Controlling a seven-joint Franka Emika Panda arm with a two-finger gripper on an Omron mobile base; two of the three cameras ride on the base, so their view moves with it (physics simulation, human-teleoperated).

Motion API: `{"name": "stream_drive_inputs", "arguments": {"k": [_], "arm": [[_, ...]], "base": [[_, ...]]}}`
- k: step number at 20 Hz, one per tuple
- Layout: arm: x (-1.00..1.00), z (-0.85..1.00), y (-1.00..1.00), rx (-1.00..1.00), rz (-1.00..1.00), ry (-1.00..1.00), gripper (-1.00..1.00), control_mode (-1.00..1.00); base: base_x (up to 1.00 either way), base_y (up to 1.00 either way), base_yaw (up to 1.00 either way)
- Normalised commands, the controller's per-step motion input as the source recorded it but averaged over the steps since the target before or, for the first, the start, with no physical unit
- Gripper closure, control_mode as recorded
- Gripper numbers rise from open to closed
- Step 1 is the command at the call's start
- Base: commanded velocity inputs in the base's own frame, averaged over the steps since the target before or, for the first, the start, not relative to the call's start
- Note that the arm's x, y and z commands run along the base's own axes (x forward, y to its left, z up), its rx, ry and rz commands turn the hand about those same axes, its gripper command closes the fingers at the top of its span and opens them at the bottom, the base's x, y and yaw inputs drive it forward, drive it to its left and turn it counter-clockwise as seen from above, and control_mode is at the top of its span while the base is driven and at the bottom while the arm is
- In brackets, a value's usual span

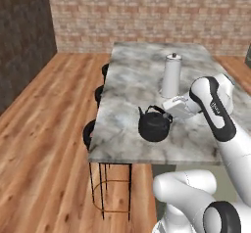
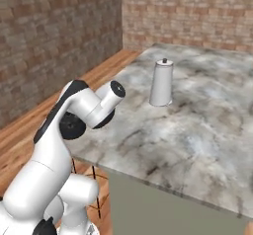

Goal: The kettle is done boiling. Turn off the stove, then wait for 300 timesteps before moving the kettle to the dining table.

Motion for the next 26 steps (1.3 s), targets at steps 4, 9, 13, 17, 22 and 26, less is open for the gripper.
{"name": "stream_drive_inputs", "arguments": {"k": [4,9,13,17,22,26], "arm": [[0.00,0.00,0.00,0.00,0.00,0.00,1.00,1.00],[0.00,0.00,0.00,0.00,0.00,0.00,1.00,1.00],[0.00,0.00,0.00,0.00,0.00,0.00,1.00,1.00],[0.00,0.00,0.00,0.00,0.00,0.00,1.00,1.00],[0.00,0.00,0.00,0.00,0.00,0.00,1.00,1.00],[0.00,0.00,0.00,0.00,0.00,0.00,1.00,1.00]], "base": [[0.31,0.00,-0.33],[0.29,0.00,-0.33],[0.30,0.06,-0.32],[0.19,0.31,-0.24],[0.08,0.38,-0.11],[0.00,0.02,0.00]]}}
